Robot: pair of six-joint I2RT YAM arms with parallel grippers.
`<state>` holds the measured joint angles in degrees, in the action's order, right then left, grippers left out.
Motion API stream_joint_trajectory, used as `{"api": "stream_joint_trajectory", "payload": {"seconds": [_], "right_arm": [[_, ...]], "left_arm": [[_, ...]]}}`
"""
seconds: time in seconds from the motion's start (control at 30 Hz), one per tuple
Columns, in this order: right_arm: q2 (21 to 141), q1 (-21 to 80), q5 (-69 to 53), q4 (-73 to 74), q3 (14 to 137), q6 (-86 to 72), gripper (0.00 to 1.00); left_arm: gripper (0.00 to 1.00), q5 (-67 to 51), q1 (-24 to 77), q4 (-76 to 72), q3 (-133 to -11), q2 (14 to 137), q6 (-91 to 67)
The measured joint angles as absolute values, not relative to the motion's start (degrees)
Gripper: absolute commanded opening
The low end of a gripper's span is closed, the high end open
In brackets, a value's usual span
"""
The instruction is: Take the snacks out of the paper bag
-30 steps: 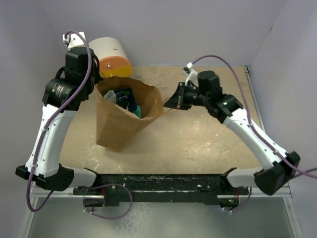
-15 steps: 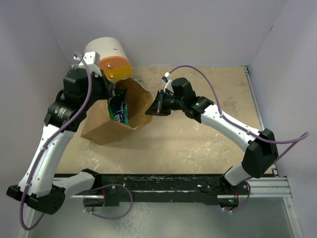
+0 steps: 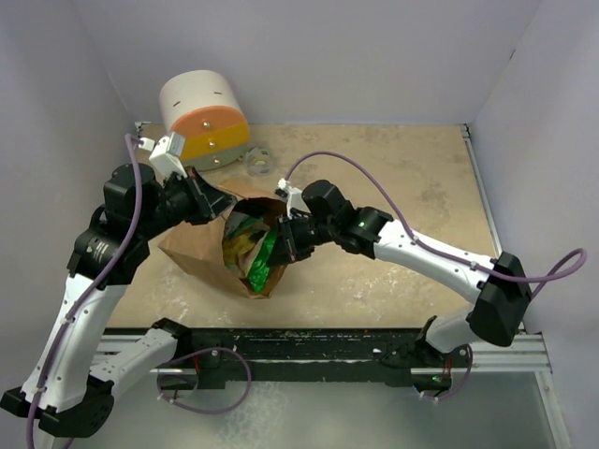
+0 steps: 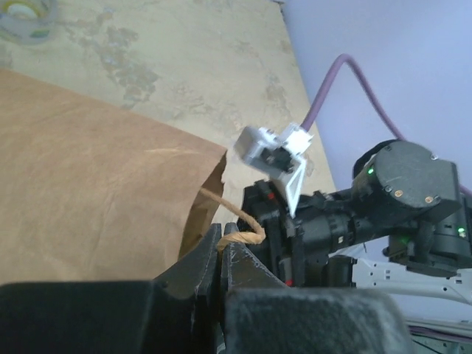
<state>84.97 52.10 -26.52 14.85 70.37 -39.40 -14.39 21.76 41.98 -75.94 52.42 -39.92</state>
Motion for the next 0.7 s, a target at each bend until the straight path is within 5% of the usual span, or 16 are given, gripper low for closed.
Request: {"api": "stream_joint_trajectory", "payload": {"seconds": [0.1,0.37,0.7], "right_arm": [[82.9,52.1,-25.8,16.7,69.3,-38.3,0.23],[76.0,51.8,-14.8,29.9,69.2,-32.6,0.65],[64.2,51.7,2.0,42.3,69.6,-19.2,0.79]], "left_arm": [[0.00,-12.8,21.8,46.3,-76.4,50.8,-40.0],[0.00,-2.4,21.8,57.2,-81.6,49.2,-41.5],[0.00,-1.0,21.8,58.0,-83.3,50.7,-41.3]]}}
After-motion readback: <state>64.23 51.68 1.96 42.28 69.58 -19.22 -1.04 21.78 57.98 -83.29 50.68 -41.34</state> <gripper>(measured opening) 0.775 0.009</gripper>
